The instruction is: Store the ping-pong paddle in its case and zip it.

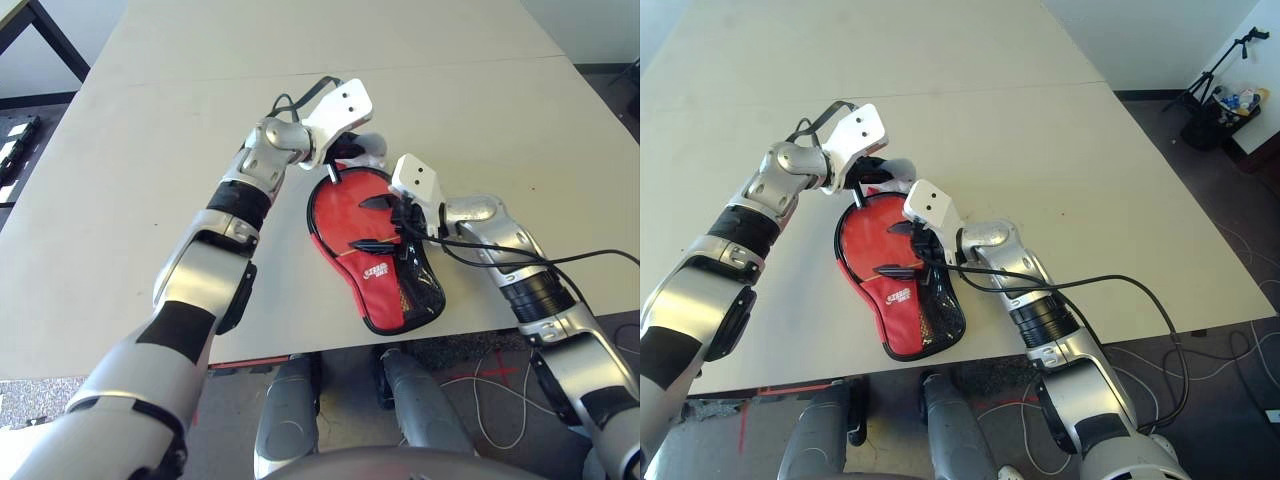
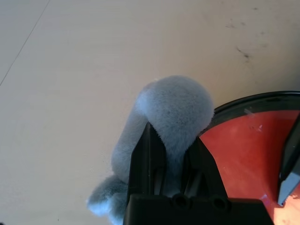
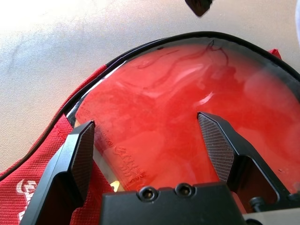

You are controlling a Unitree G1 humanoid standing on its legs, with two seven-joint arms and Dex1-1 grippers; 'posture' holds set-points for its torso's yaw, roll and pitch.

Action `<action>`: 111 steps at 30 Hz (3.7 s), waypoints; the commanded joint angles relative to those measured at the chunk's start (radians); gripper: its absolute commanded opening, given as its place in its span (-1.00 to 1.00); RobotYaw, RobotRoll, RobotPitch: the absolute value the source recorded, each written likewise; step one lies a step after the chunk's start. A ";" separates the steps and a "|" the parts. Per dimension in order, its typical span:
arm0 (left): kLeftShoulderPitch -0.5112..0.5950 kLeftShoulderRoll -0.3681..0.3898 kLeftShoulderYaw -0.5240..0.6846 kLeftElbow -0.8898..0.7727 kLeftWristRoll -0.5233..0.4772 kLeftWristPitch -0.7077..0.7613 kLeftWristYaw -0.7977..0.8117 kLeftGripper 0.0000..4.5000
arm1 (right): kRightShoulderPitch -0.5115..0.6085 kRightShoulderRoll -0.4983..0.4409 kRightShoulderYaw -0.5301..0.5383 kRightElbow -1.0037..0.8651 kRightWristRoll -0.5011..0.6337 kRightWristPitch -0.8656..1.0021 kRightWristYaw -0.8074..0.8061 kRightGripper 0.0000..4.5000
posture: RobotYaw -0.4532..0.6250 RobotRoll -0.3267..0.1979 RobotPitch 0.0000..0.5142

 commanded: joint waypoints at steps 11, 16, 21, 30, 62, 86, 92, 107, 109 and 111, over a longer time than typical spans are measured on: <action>0.068 -0.002 0.001 -0.326 -0.116 0.182 -0.155 0.60 | 0.022 0.018 0.043 0.078 -0.038 0.023 -0.016 1.00 | -0.20 0.25 -0.11; 0.072 0.005 -0.004 -0.372 -0.141 0.231 -0.157 0.99 | 0.021 0.020 0.044 0.082 -0.038 0.022 -0.018 1.00 | -0.19 0.25 -0.11; 0.064 0.012 0.004 -0.380 -0.153 0.247 -0.148 0.99 | 0.021 0.021 0.046 0.083 -0.038 0.025 -0.017 1.00 | -0.20 0.25 -0.10; 0.047 0.169 0.046 -0.433 -0.173 0.295 -0.177 0.99 | 0.027 0.017 0.048 0.077 -0.037 0.027 -0.013 1.00 | -0.19 0.25 -0.08; 0.440 0.289 -0.036 -0.619 -0.203 0.318 -0.175 0.99 | 0.012 0.017 0.052 0.100 -0.044 0.009 0.010 1.00 | -0.17 0.25 -0.11; 0.453 0.260 -0.067 -0.579 -0.183 0.312 -0.187 0.99 | 0.013 -0.231 -0.098 -0.192 0.158 0.197 0.195 1.00 | -0.19 0.25 -0.09; 0.453 0.258 -0.068 -0.584 -0.185 0.317 -0.190 0.99 | -0.016 -0.382 -0.183 -0.196 0.261 0.243 0.322 1.00 | -0.20 0.25 -0.09; 0.451 0.254 -0.068 -0.582 -0.182 0.322 -0.193 0.99 | -0.239 -0.229 -0.129 0.182 0.100 -0.046 0.253 1.00 | -0.19 0.25 -0.10; 0.449 0.254 -0.068 -0.581 -0.182 0.323 -0.193 0.99 | -0.257 -0.191 -0.112 0.239 0.072 -0.080 0.248 1.00 | -0.19 0.25 -0.10; 0.449 0.254 -0.067 -0.583 -0.182 0.325 -0.193 0.99 | -0.269 -0.168 -0.103 0.282 0.049 -0.109 0.244 1.00 | -0.18 0.25 -0.09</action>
